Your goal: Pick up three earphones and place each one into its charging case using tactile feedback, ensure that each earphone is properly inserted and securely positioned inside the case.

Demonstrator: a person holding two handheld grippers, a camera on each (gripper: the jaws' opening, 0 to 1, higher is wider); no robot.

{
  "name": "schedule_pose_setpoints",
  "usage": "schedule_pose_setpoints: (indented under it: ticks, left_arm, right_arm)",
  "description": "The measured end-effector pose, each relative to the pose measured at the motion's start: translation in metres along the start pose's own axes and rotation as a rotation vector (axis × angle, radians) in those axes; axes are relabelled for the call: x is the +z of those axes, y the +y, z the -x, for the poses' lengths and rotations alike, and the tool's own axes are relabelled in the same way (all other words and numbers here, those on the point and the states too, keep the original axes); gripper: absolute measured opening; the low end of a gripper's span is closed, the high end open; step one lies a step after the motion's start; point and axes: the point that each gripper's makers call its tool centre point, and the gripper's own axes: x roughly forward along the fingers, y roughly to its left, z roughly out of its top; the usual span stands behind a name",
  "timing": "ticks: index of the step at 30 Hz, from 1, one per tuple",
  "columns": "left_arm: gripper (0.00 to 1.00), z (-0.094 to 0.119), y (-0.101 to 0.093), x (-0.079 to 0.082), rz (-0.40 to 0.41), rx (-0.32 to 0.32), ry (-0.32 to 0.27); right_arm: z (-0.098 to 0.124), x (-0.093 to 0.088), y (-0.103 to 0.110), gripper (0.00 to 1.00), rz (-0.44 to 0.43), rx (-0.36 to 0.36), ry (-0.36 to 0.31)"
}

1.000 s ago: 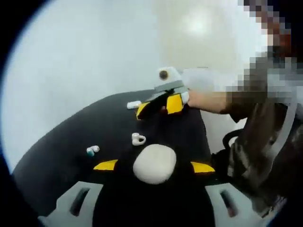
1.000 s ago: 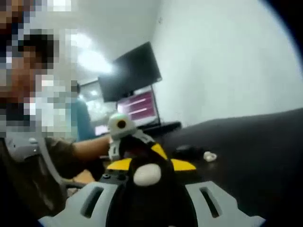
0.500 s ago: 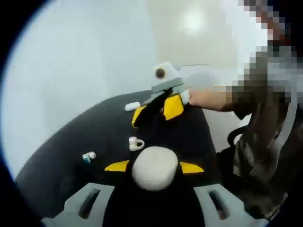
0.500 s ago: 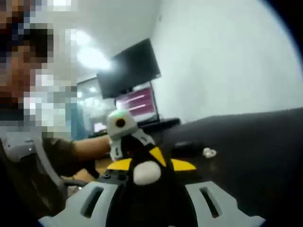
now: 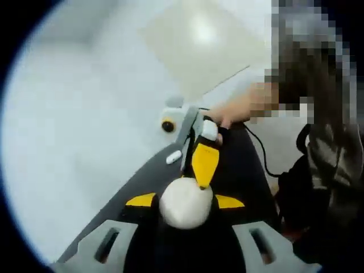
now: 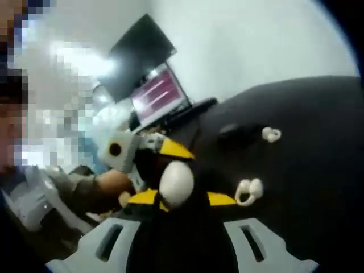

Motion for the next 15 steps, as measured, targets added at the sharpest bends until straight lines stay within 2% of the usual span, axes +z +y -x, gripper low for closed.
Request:
schedule_pose_setpoints:
  ticks: [1, 2, 4, 6, 9, 10, 11, 12, 15]
  left_arm:
    - [0.35, 0.001, 0.001, -0.001, 0.012, 0.001, -0.002]
    - [0.35, 0.001, 0.001, -0.002, 0.021, -0.001, -0.003]
    - [0.32, 0.001, -0.002, -0.001, 0.017, -0.012, -0.01]
    - [0.33, 0.003, -0.004, 0.002, 0.016, -0.034, -0.026]
    - [0.38, 0.007, -0.011, 0.005, 0.172, -0.115, -0.045]
    - [0.37, 0.007, -0.01, 0.003, 0.211, -0.128, -0.035]
    - [0.37, 0.006, -0.009, 0.003, 0.225, -0.133, -0.03]
    - [0.37, 0.005, -0.008, 0.004, 0.228, -0.138, -0.033]
    - [0.32, -0.002, -0.014, 0.008, 0.284, -0.19, -0.027]
  right_arm:
    - [0.0, -0.001, 0.004, 0.24, -0.001, 0.02, 0.0]
    - [0.001, -0.003, 0.006, 0.23, 0.007, 0.015, 0.005]
    - [0.003, -0.003, -0.002, 0.22, 0.146, -0.034, 0.002]
    - [0.005, -0.004, 0.003, 0.21, 0.245, -0.03, -0.003]
    - [0.015, -0.003, 0.004, 0.21, 0.453, -0.073, 0.018]
    - [0.018, -0.004, 0.006, 0.21, 0.546, -0.082, 0.026]
    - [0.021, -0.006, 0.008, 0.21, 0.633, -0.086, 0.036]
    - [0.022, -0.007, 0.01, 0.21, 0.68, -0.077, 0.034]
    - [0.024, -0.017, 0.017, 0.21, 0.656, -0.033, 0.016]
